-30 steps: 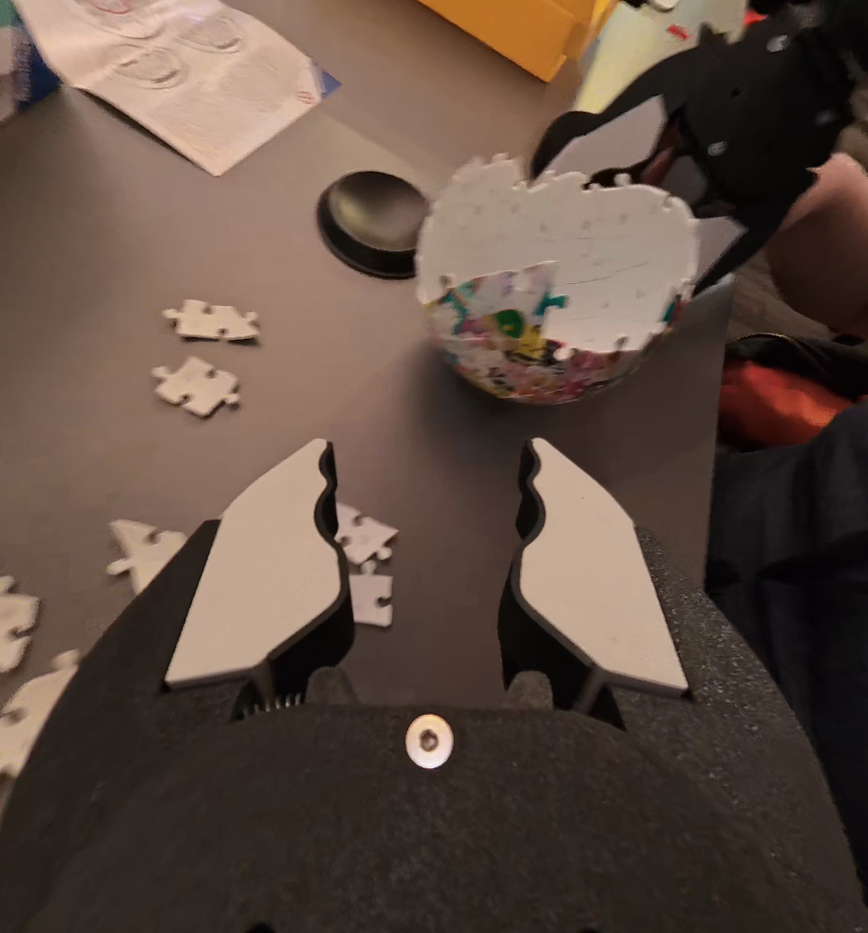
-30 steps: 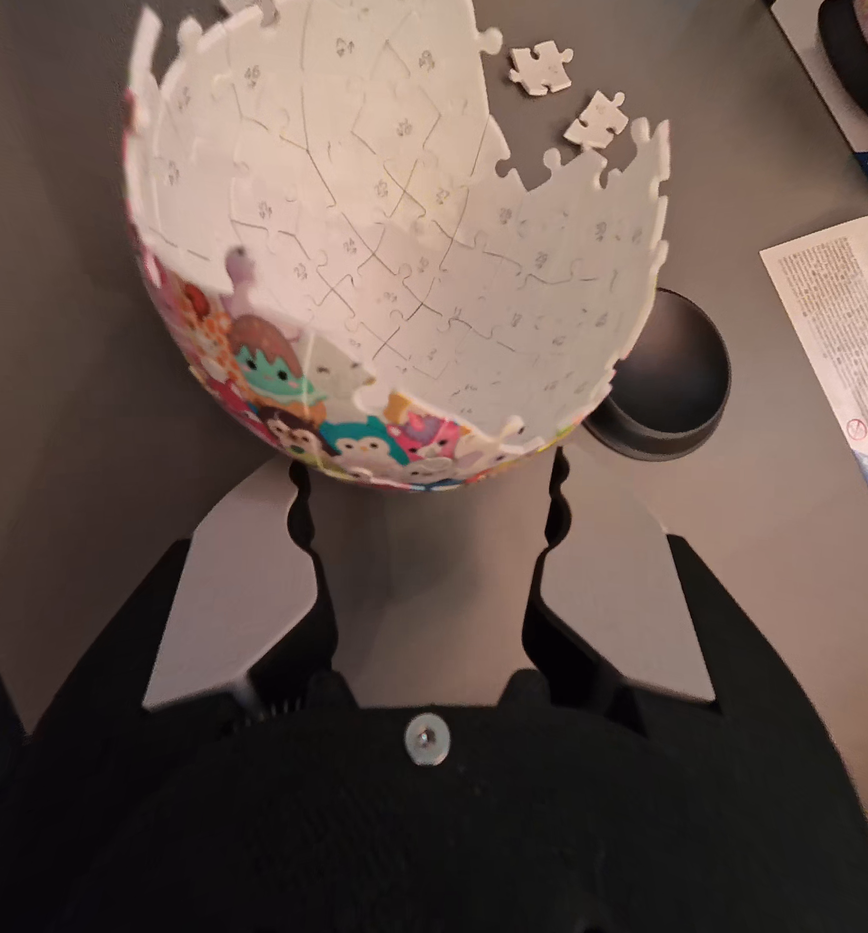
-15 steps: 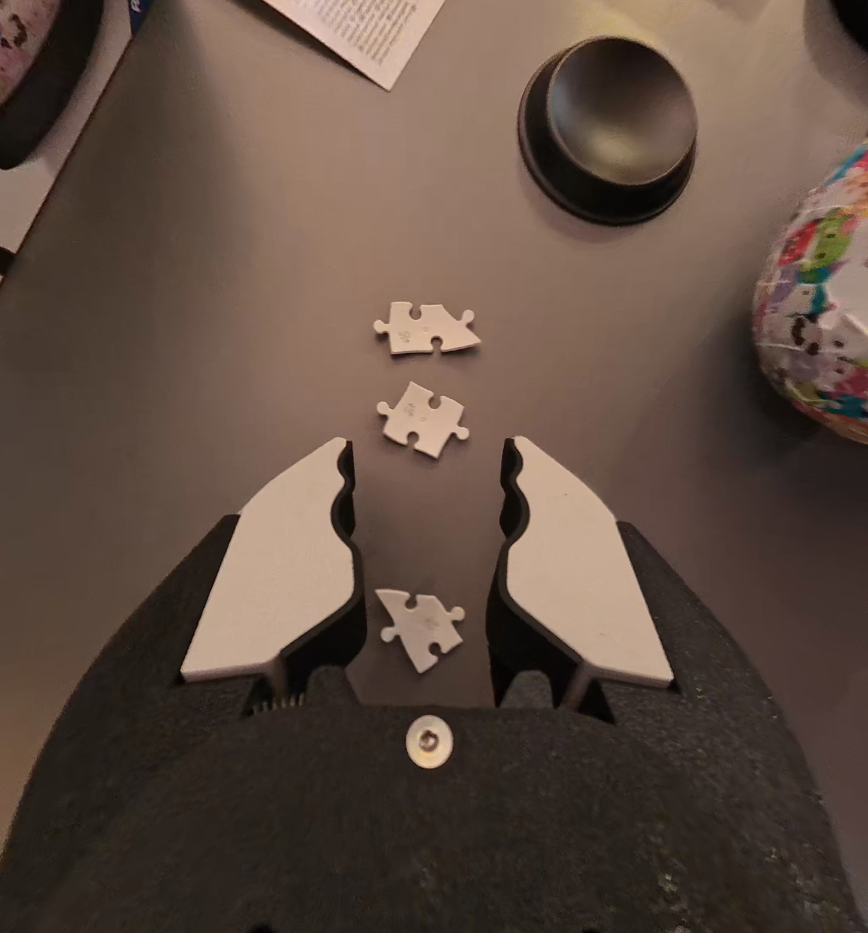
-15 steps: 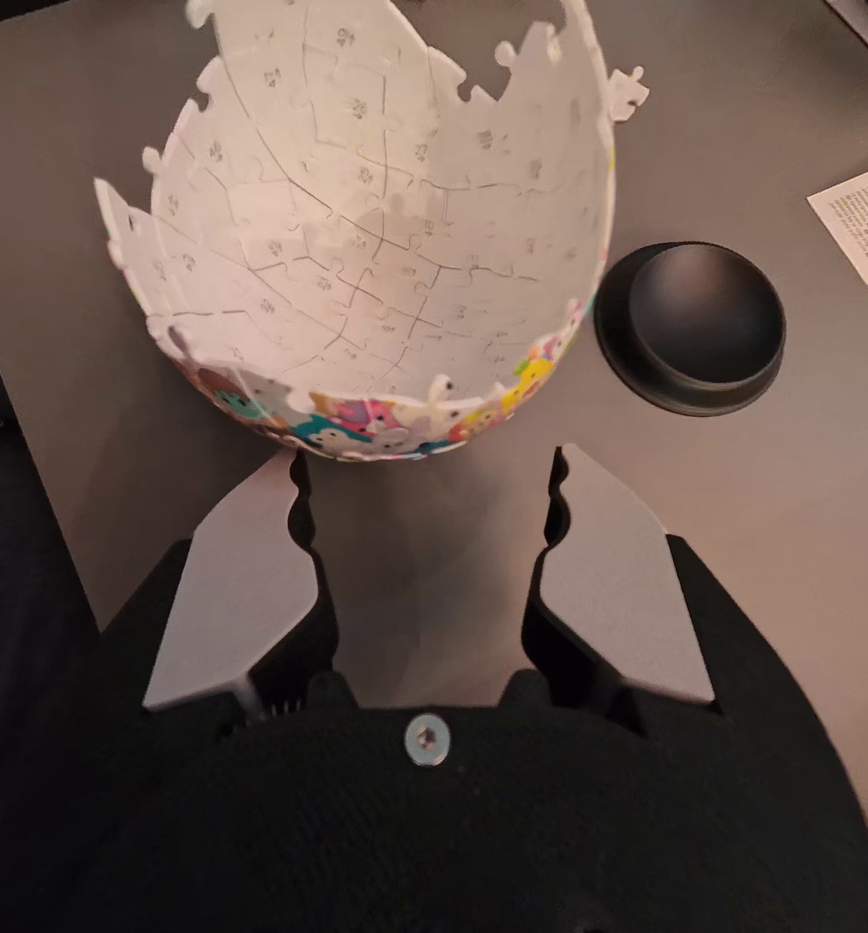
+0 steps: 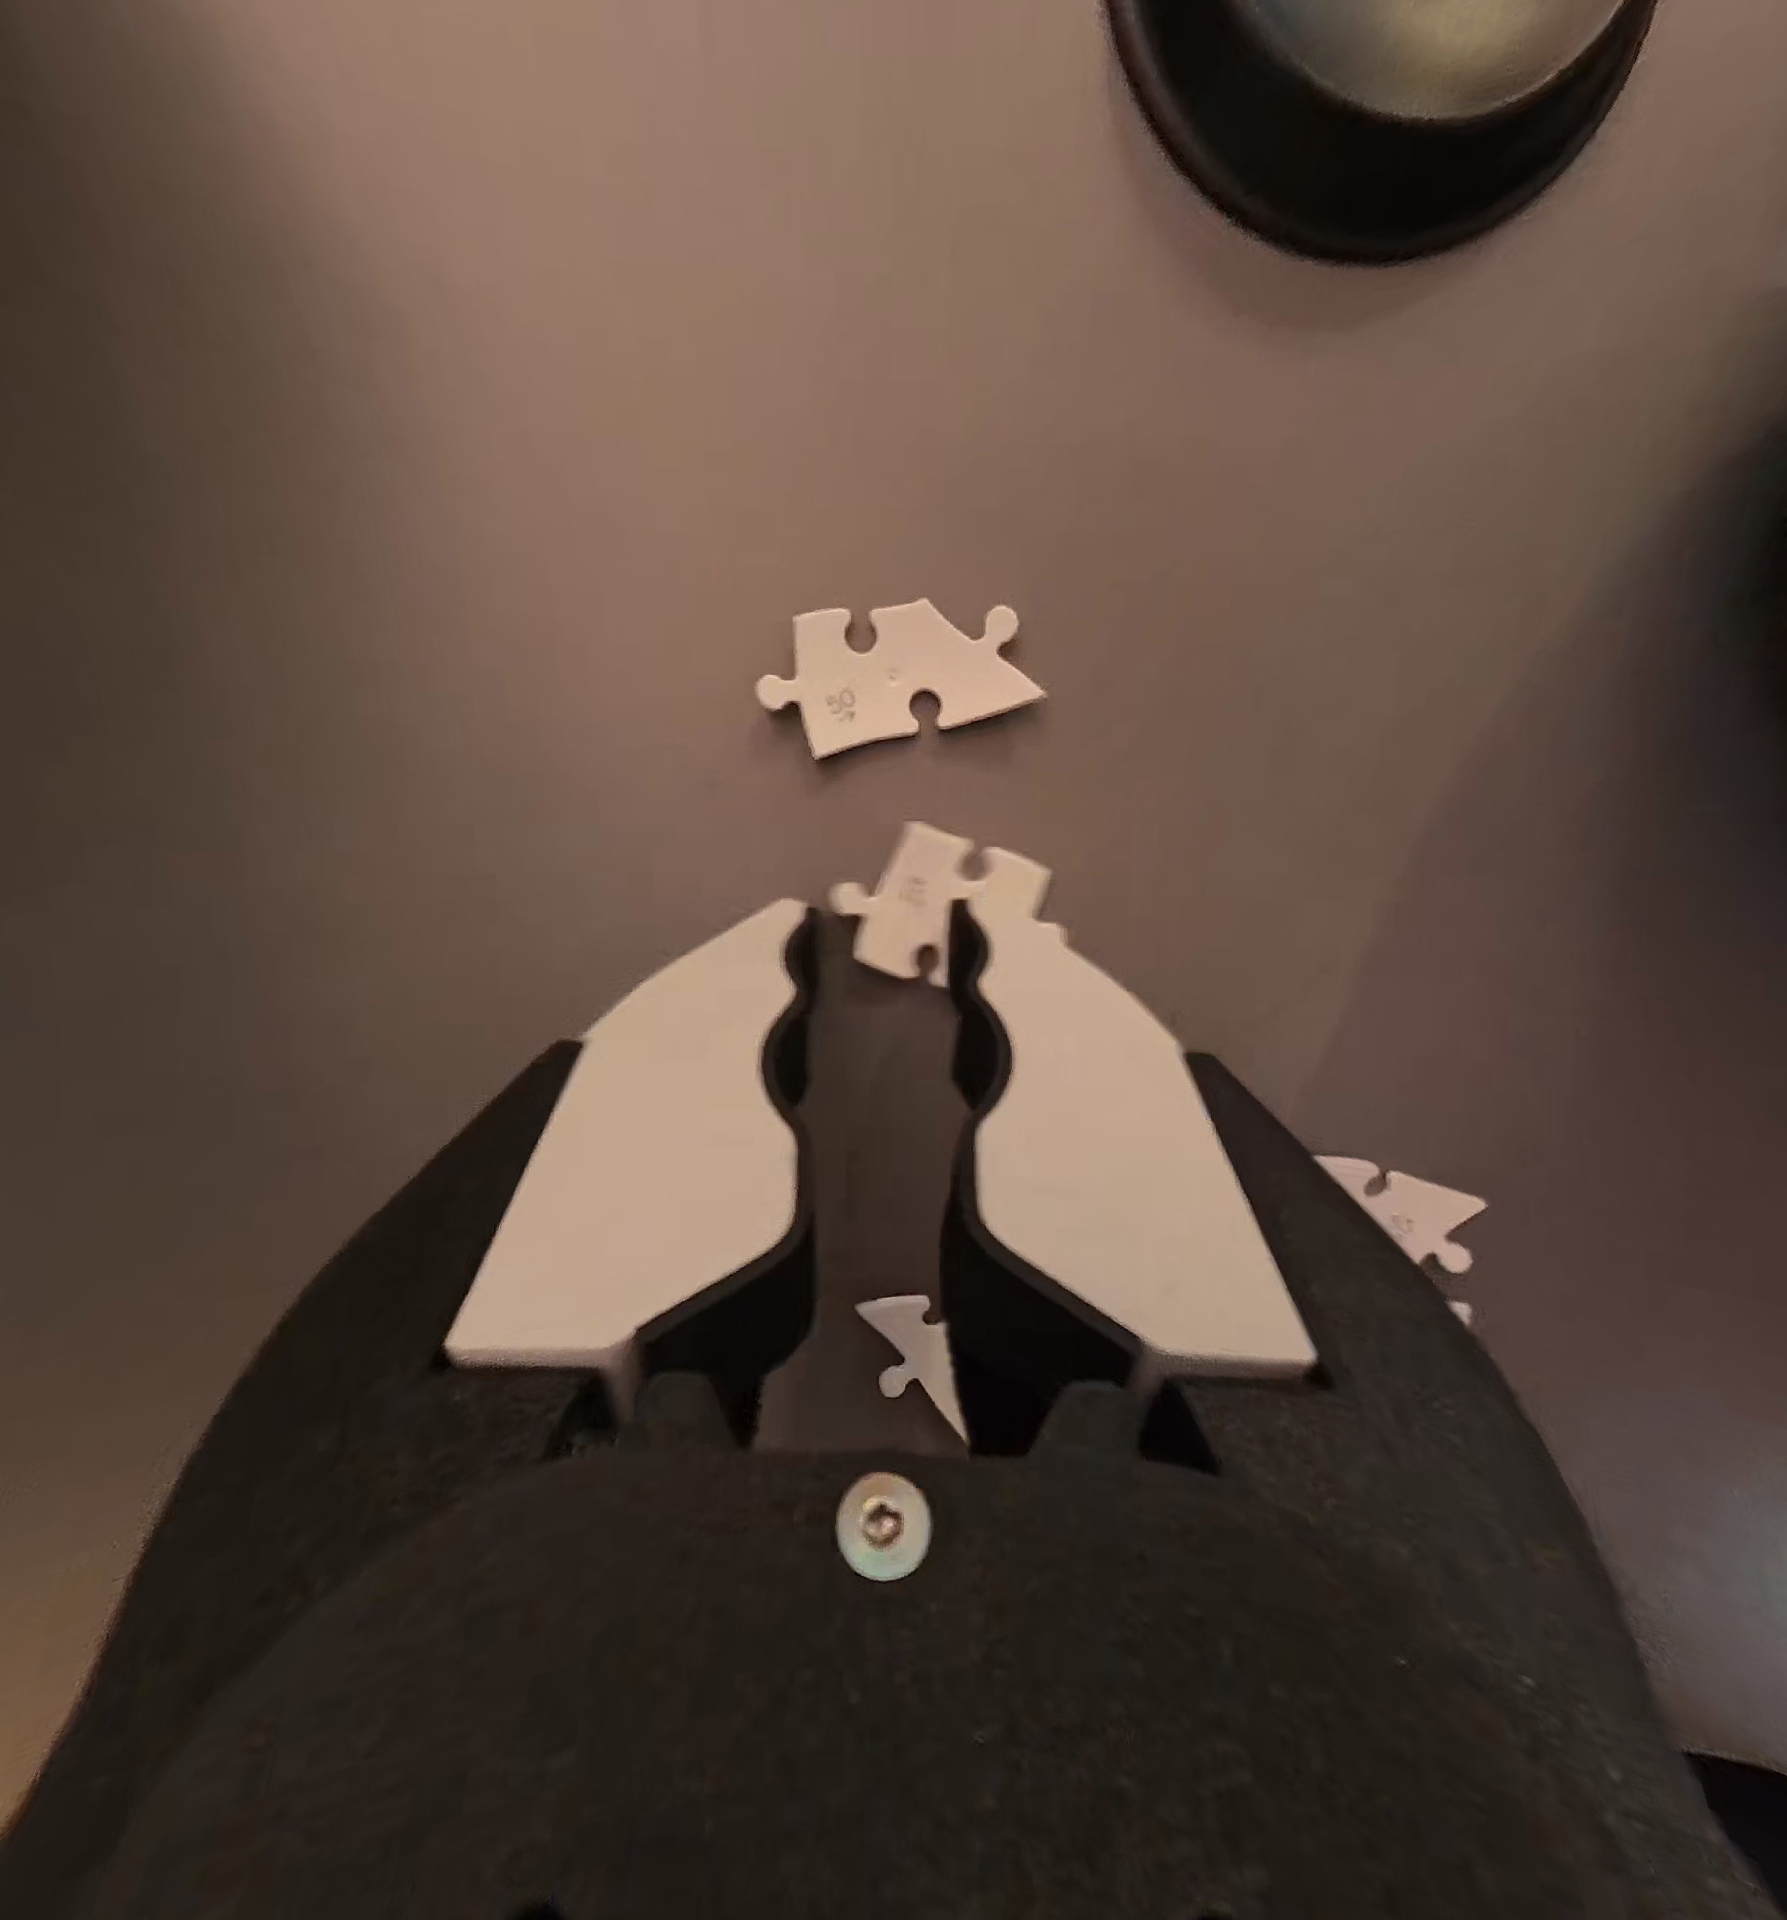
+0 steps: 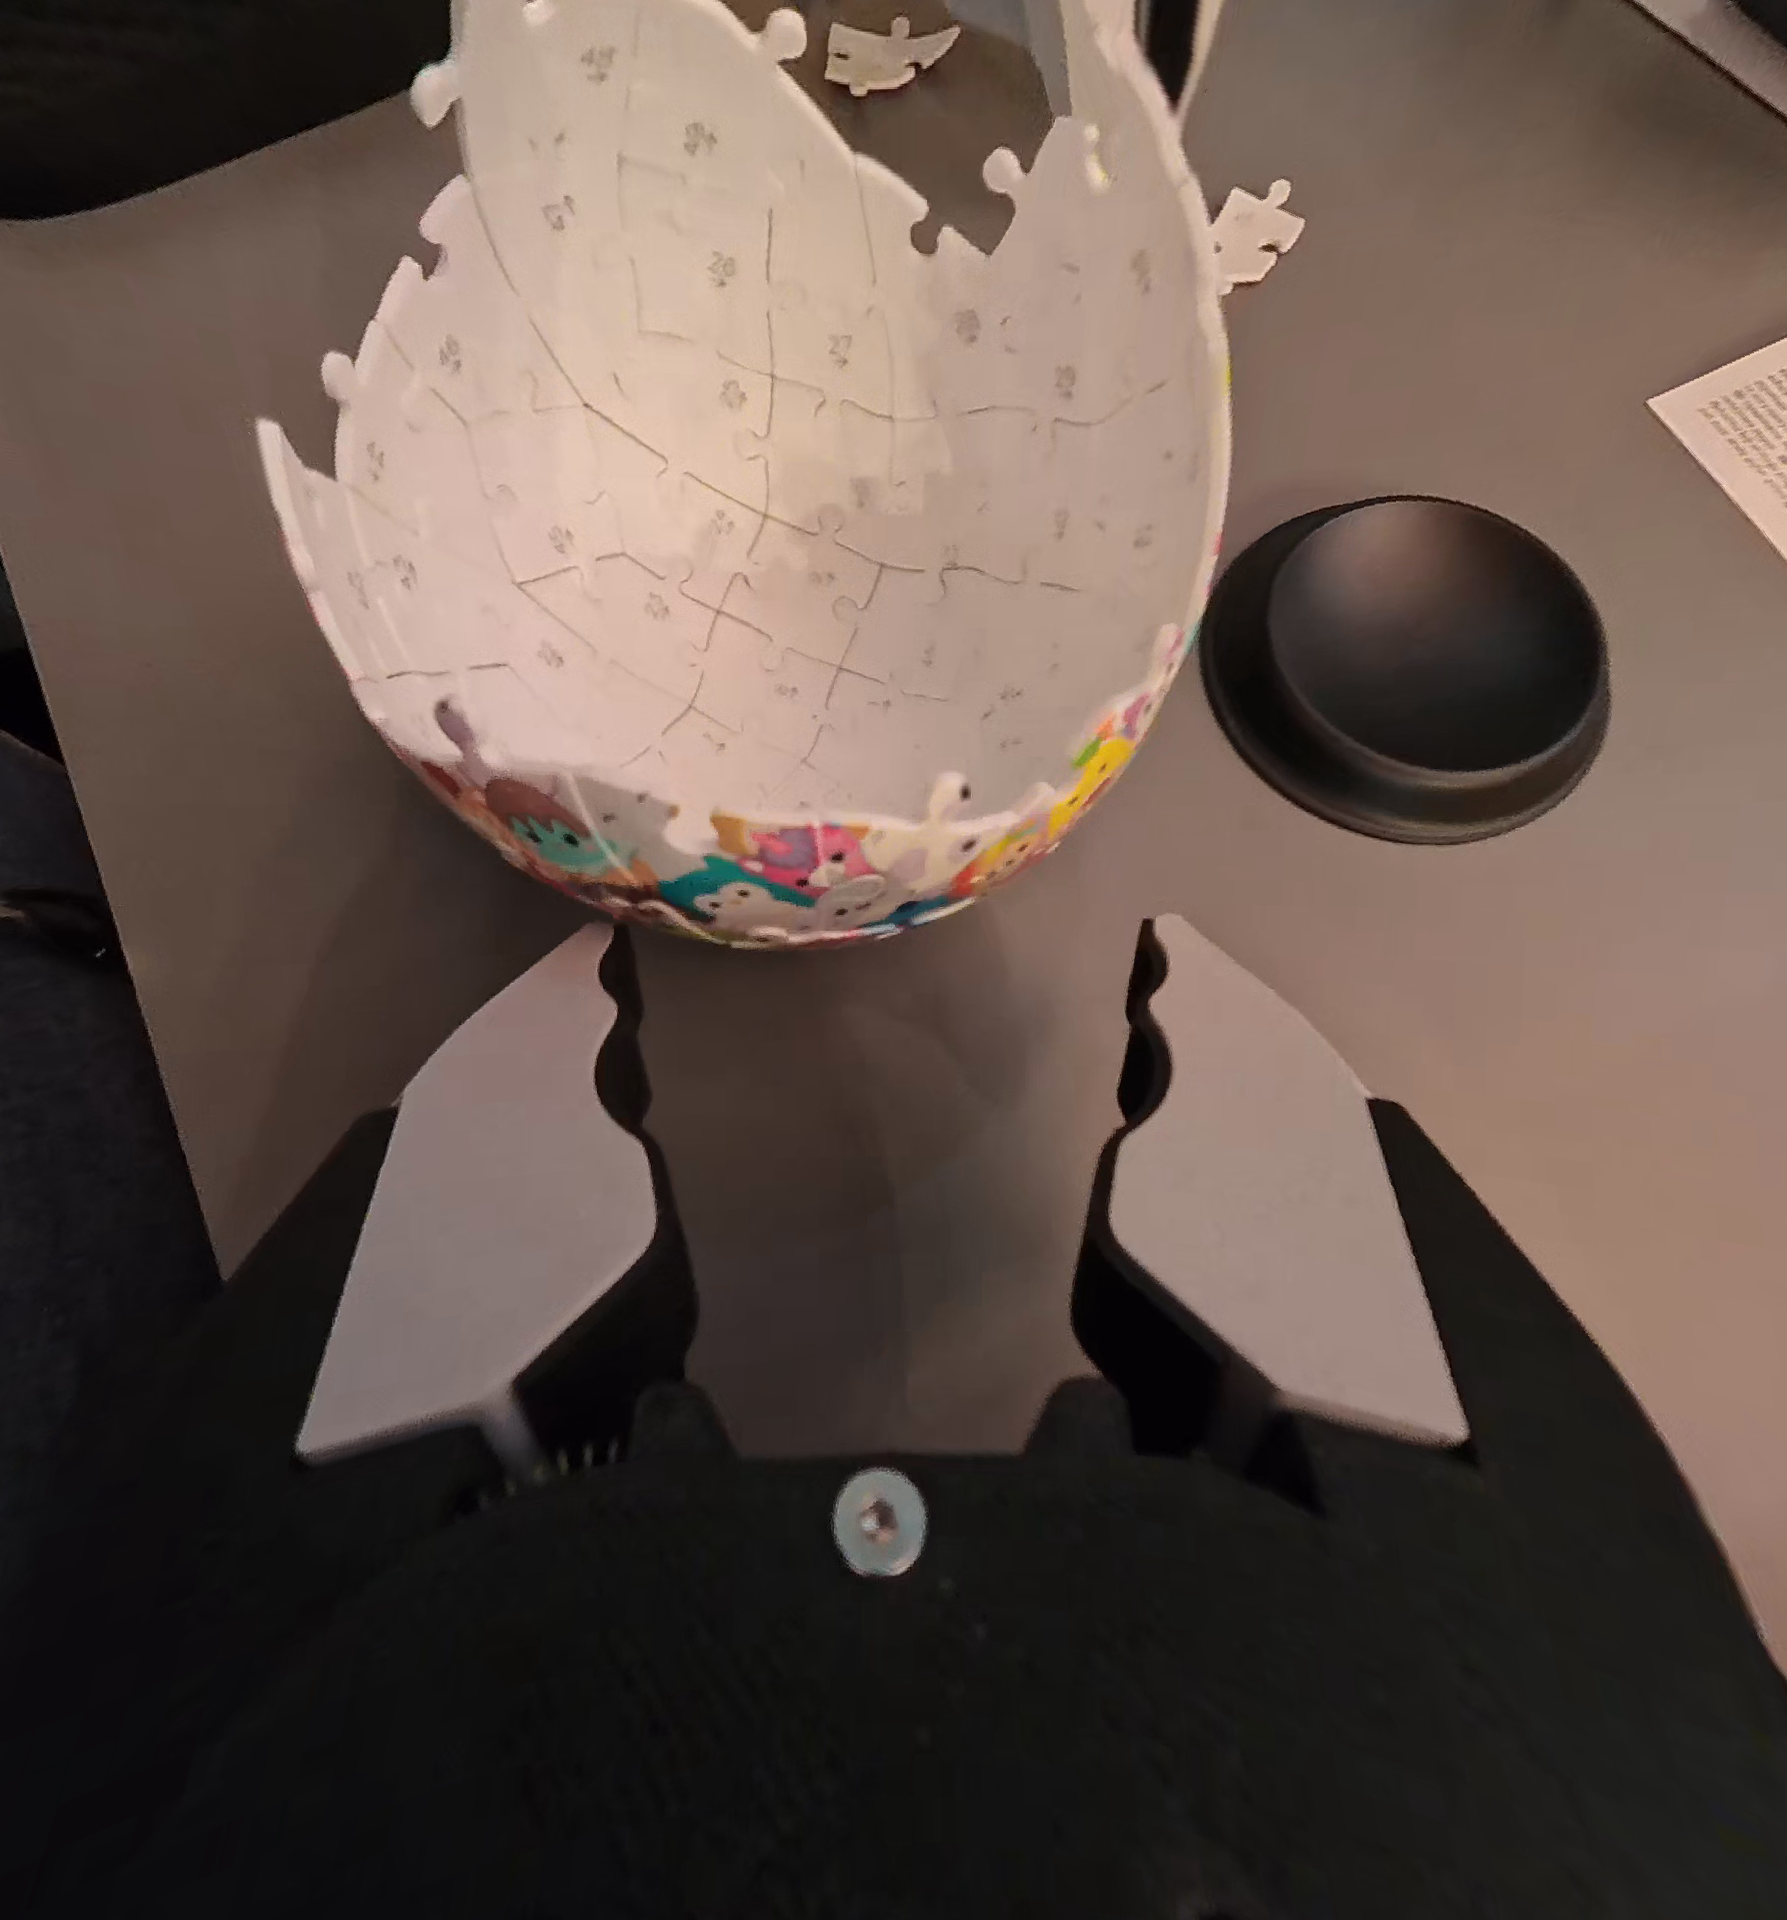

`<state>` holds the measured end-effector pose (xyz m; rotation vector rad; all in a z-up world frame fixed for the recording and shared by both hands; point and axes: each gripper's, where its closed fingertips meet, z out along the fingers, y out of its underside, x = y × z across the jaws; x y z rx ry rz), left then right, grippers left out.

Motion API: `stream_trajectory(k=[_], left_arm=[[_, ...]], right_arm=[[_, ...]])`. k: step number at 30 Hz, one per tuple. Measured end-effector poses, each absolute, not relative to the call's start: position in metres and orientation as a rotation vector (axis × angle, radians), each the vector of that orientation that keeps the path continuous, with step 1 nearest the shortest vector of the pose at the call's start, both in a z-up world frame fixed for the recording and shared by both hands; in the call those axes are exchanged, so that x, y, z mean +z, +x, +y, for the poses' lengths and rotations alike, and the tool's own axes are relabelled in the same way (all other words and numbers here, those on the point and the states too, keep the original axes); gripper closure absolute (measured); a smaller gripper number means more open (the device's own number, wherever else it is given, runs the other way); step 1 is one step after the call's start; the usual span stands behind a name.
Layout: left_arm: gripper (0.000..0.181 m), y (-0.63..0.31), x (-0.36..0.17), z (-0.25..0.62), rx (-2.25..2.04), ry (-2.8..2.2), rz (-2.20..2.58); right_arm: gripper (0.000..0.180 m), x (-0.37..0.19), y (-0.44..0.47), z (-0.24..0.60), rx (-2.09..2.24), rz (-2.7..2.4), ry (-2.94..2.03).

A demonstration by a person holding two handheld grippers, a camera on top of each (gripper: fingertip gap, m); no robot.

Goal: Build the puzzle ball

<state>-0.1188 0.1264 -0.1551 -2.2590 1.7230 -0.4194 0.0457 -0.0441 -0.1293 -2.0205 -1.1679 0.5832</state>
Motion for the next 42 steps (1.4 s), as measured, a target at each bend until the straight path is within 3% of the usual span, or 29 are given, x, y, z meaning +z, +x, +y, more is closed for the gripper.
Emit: stream_trajectory(k=[1,6,13,14,15,19,24,29,36,42], left_arm=[[0.171,-0.118,-0.155,0.124,-0.418,-2.243,1.739],[0.181,-0.118,-0.155,0.118,-0.439,-2.264,1.710],[0.181,-0.122,-0.146,0.118,-0.464,-2.250,1.641],[0.173,-0.120,-0.143,0.119,-0.478,-2.237,1.618],[0.152,-0.120,-0.140,0.120,-0.490,-2.221,1.611],[0.139,-0.117,-0.139,0.106,-0.526,-2.156,1.714],[0.142,-0.120,-0.155,0.096,-0.389,-2.101,1.868],[0.162,-0.116,-0.157,0.101,-0.372,-2.066,1.876],[0.162,-0.116,-0.147,0.101,-0.369,-1.994,1.889],[0.162,-0.099,-0.080,0.075,-0.318,-1.830,1.961]], right_arm=[[0.089,-0.129,0.047,-0.043,0.579,-1.164,-2.019],[0.089,-0.126,0.055,-0.036,0.572,-1.132,-2.017],[0.089,-0.118,0.065,-0.029,0.560,-1.079,-2.007],[0.089,-0.117,0.067,-0.029,0.559,-1.074,-2.006],[0.089,-0.116,0.068,-0.028,0.560,-1.067,-2.004],[0.089,-0.116,0.072,-0.028,0.558,-1.052,-2.010],[0.089,-0.117,0.076,-0.028,0.560,-1.044,-2.020],[0.090,-0.117,0.078,-0.027,0.555,-1.040,-2.023],[0.090,-0.113,0.090,-0.017,0.521,-1.026,-2.022],[0.101,-0.032,0.079,0.011,0.775,-1.054,-1.884]])
